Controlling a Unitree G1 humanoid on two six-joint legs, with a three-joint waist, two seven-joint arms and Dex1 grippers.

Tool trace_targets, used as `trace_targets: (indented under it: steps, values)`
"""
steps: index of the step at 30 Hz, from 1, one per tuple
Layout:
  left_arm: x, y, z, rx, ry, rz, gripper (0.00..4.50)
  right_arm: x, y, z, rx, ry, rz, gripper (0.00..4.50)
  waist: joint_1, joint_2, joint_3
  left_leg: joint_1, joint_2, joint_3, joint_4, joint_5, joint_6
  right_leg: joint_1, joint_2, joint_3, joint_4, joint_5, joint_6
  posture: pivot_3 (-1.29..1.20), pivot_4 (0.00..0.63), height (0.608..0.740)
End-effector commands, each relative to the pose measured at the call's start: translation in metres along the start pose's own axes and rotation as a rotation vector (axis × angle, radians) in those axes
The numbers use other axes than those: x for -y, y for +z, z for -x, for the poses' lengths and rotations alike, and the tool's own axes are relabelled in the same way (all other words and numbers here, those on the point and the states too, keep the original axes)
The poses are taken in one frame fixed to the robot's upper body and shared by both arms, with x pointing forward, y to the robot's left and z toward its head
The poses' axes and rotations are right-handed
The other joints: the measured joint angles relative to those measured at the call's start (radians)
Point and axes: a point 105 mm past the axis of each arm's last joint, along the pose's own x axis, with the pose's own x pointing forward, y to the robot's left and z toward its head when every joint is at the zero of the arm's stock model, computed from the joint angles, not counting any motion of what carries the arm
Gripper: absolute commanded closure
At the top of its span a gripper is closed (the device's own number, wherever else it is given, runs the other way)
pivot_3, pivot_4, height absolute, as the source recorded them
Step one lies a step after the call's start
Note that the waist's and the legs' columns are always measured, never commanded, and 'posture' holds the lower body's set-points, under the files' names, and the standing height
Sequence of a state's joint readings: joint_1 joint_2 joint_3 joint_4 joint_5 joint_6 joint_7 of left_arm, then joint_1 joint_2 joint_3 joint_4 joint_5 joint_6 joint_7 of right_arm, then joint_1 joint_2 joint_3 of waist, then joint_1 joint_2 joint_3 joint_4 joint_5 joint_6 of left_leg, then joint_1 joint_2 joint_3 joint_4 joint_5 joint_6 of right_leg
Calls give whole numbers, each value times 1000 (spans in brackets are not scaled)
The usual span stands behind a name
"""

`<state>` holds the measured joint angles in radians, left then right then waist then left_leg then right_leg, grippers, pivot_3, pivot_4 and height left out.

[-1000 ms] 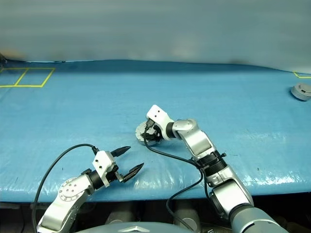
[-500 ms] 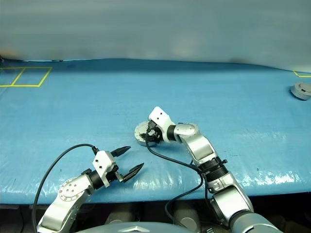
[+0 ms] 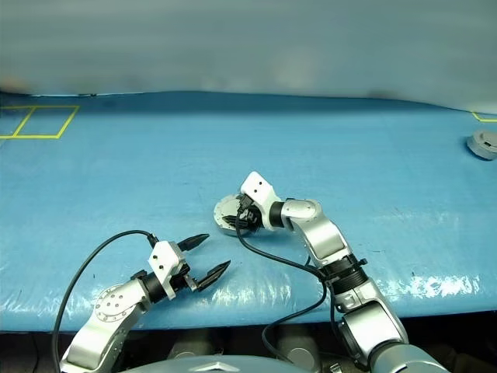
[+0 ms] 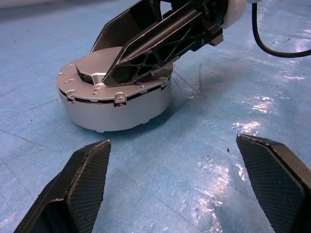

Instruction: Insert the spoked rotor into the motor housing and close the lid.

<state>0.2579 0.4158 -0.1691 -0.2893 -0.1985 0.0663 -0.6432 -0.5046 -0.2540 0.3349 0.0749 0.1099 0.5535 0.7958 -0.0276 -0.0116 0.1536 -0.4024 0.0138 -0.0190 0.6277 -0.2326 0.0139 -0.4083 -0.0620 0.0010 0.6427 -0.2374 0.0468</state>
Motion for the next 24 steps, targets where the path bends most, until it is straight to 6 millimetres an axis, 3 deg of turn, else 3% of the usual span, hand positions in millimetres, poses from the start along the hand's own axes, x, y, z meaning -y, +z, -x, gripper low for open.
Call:
trace_targets:
  steps: [1,24]
  values:
    - [4,9,-2,31,-16,-8,0,-8,-13,-2,-26,39,-49,1464,0,0,0,0,0,0,0,0,0,0,0,0,0,0,0,0,150,740]
    - [3,9,-2,31,-20,-13,0,-7,-11,-6,-49,28,11,1464,-2,-1,0,-2,-3,0,1,0,0,0,3,0,1,5,4,0,150,740]
